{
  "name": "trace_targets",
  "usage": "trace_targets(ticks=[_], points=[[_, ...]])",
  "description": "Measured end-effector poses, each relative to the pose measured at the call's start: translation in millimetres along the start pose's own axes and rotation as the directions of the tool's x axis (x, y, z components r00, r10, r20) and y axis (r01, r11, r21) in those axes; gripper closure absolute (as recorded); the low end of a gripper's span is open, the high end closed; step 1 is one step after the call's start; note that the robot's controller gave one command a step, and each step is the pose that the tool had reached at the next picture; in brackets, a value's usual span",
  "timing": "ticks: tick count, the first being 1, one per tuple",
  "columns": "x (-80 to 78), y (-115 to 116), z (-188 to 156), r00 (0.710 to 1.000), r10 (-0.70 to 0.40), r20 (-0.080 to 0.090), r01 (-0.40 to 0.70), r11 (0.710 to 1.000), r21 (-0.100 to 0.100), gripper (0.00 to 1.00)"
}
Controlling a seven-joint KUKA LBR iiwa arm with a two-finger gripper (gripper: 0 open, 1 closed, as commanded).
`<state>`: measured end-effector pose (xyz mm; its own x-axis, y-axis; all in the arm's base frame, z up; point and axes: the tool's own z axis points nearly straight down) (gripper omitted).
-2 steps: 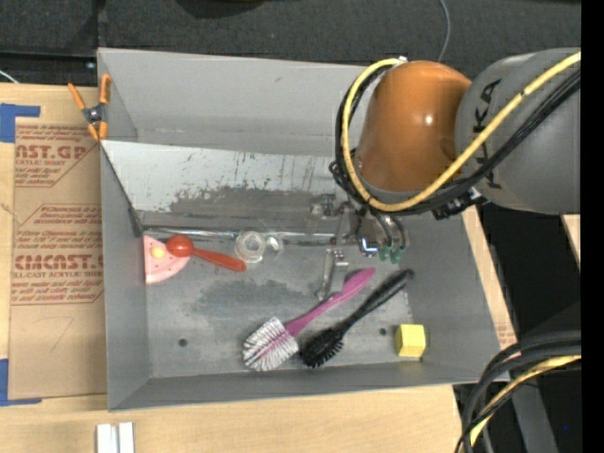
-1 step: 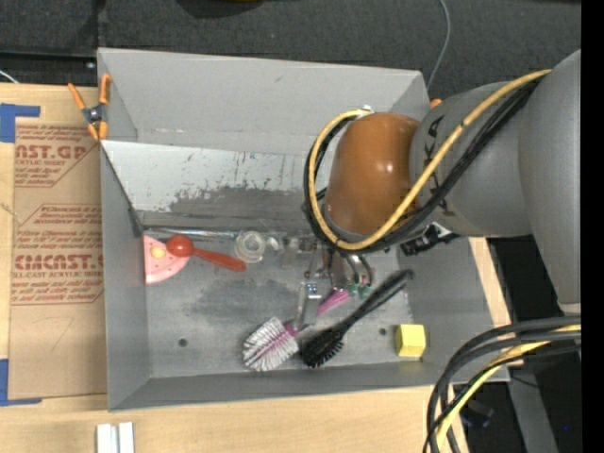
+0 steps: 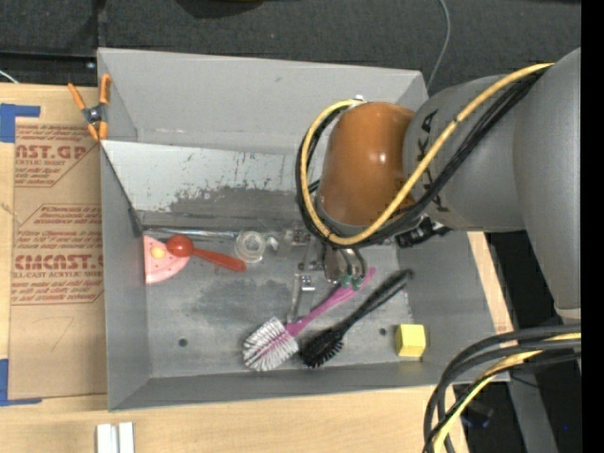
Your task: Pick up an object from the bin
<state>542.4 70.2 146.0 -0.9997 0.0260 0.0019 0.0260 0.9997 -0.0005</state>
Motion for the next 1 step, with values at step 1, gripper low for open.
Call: trace_targets(ticks=[1], points=[[-22.1,16.9,-12.6,0.991,-0.134,0.002,0.134,0.991,-0.001,0.00]])
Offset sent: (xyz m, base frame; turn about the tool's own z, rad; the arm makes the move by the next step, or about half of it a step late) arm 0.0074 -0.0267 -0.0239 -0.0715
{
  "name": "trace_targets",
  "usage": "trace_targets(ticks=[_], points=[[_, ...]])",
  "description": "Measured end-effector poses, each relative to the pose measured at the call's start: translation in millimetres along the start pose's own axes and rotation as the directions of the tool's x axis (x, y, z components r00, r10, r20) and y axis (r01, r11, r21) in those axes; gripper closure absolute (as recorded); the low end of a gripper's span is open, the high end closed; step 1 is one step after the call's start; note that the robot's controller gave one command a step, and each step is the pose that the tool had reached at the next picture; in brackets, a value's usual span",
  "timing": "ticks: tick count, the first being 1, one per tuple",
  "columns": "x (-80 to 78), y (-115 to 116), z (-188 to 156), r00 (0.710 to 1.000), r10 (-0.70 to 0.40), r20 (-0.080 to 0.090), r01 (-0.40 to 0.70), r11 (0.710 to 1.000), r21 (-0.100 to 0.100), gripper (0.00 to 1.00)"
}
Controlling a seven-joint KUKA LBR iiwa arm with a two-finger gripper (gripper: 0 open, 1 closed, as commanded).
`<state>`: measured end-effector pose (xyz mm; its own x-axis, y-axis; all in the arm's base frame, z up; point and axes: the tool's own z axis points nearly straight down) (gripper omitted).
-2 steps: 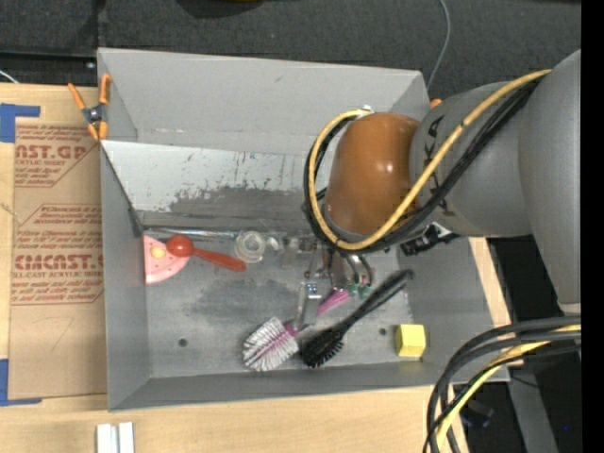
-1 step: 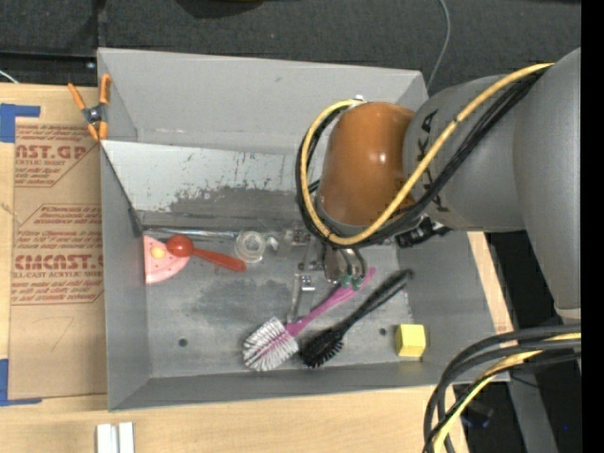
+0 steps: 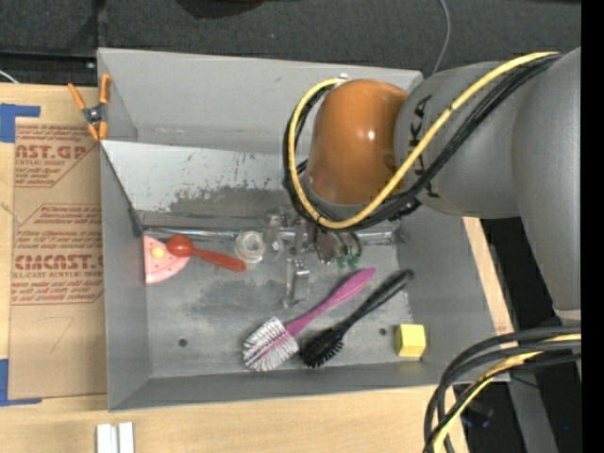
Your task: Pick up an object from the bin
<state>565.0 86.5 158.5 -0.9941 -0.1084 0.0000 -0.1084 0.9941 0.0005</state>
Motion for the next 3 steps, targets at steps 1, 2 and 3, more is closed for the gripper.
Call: trace_targets(ticks=[1,2,3], points=[[20.3,-42.9,38.9,0.998,0.064,0.004,-0.064,0.998,-0.002,0.00],[4.8,-79.4,46.7,1.000,0.029,0.009,-0.029,1.000,-0.003,0.00],[5.8,-74.4,48.5,1.000,-0.008,0.011,0.008,1.000,-0.001,0.00]])
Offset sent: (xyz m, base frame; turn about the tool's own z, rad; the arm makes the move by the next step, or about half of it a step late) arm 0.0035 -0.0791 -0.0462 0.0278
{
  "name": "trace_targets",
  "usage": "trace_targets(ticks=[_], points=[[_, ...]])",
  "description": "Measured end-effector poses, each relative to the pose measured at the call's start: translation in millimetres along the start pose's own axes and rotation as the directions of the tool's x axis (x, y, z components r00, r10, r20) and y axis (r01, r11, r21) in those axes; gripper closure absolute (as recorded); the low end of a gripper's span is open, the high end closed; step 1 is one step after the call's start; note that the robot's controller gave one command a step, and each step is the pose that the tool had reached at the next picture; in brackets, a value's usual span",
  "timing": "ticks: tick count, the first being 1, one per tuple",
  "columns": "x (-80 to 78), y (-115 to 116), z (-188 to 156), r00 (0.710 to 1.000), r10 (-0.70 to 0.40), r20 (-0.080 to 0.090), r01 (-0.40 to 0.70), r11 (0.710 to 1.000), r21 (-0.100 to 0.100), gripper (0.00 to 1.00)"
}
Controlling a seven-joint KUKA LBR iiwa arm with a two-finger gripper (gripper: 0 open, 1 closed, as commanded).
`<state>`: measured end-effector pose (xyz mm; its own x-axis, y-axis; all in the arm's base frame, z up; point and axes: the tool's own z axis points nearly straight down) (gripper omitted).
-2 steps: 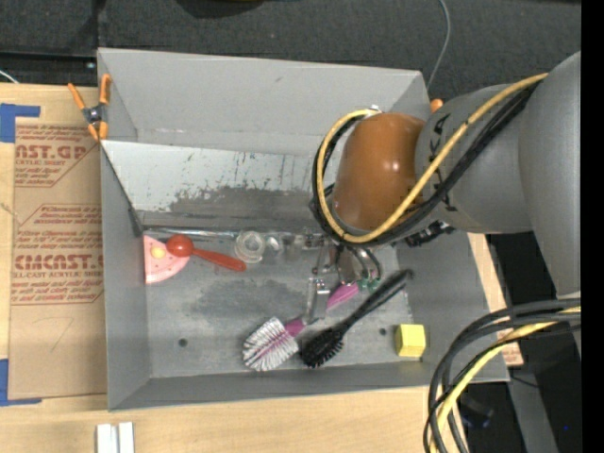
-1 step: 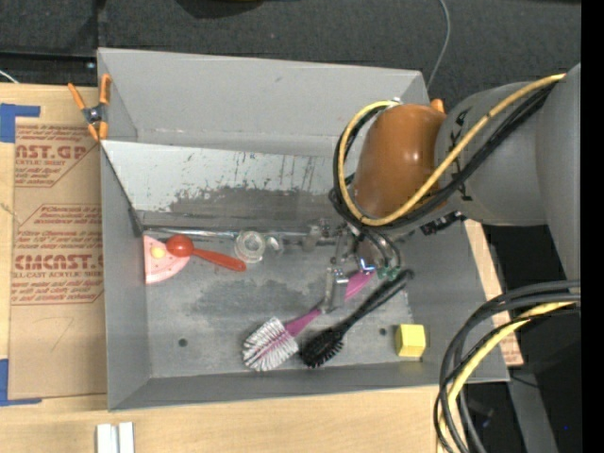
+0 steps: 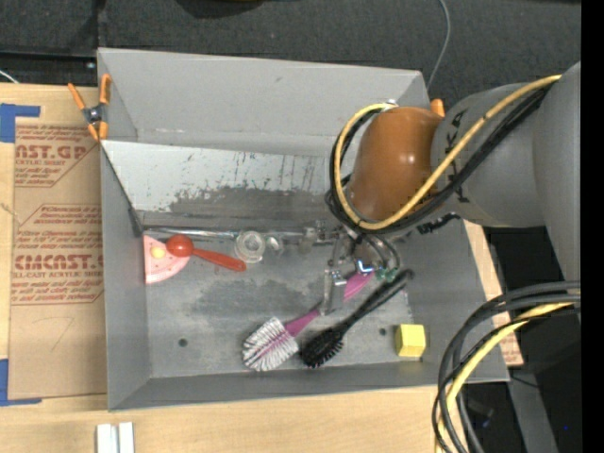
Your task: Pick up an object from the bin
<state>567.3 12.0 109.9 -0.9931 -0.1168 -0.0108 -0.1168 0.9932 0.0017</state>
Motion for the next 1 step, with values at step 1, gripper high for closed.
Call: trace_targets(ticks=[1], points=[[-1.3,21.6,24.5,0.970,-0.244,0.000,0.244,0.970,-0.003,0.00]])
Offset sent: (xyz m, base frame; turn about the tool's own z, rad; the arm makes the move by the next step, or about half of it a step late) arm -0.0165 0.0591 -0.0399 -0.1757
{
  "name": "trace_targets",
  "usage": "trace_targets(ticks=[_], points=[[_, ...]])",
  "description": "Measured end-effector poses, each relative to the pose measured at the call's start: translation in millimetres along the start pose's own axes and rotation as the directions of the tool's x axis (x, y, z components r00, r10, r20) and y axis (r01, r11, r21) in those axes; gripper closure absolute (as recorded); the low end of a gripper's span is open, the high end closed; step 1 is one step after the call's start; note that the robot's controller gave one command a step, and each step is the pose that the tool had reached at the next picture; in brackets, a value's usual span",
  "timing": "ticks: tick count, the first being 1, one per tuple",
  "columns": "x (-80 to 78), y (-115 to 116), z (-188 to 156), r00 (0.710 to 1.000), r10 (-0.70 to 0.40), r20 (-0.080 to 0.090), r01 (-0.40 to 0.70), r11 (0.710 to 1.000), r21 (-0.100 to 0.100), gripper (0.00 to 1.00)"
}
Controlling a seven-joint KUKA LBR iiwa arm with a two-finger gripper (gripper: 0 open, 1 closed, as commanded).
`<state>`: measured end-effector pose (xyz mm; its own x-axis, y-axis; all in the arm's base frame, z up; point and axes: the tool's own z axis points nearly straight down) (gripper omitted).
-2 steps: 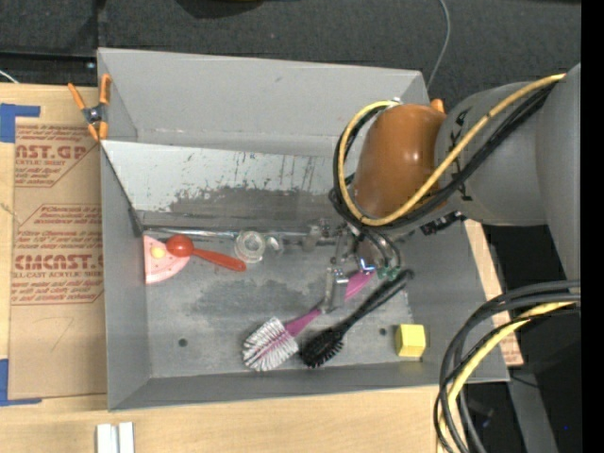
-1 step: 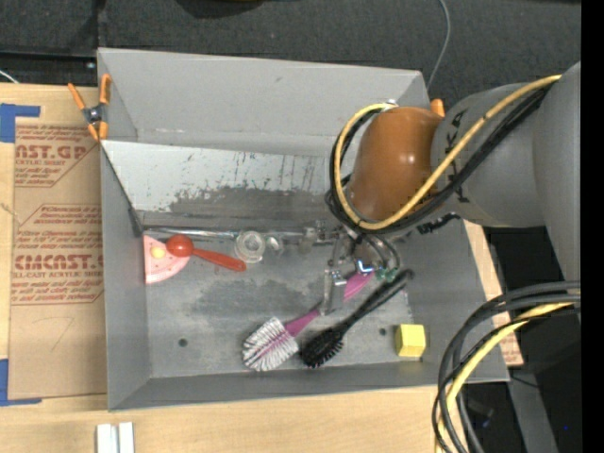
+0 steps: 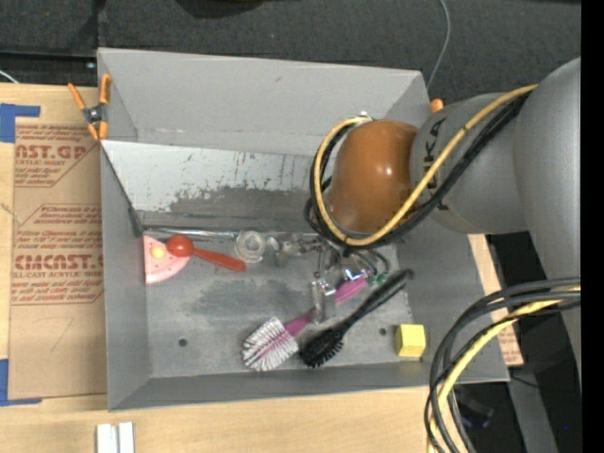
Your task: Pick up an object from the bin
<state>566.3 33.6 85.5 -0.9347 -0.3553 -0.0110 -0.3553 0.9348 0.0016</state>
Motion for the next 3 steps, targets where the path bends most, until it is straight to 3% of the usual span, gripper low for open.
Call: trace_targets(ticks=[1,2,3], points=[[0.0,38.3,13.5,0.997,0.071,0.002,-0.071,0.997,0.002,0.00],[2.5,49.5,13.8,0.998,0.063,0.003,-0.063,0.998,0.001,0.00],[17.2,91.8,-14.1,0.999,0.041,0.002,-0.041,0.999,0.000,0.00]])
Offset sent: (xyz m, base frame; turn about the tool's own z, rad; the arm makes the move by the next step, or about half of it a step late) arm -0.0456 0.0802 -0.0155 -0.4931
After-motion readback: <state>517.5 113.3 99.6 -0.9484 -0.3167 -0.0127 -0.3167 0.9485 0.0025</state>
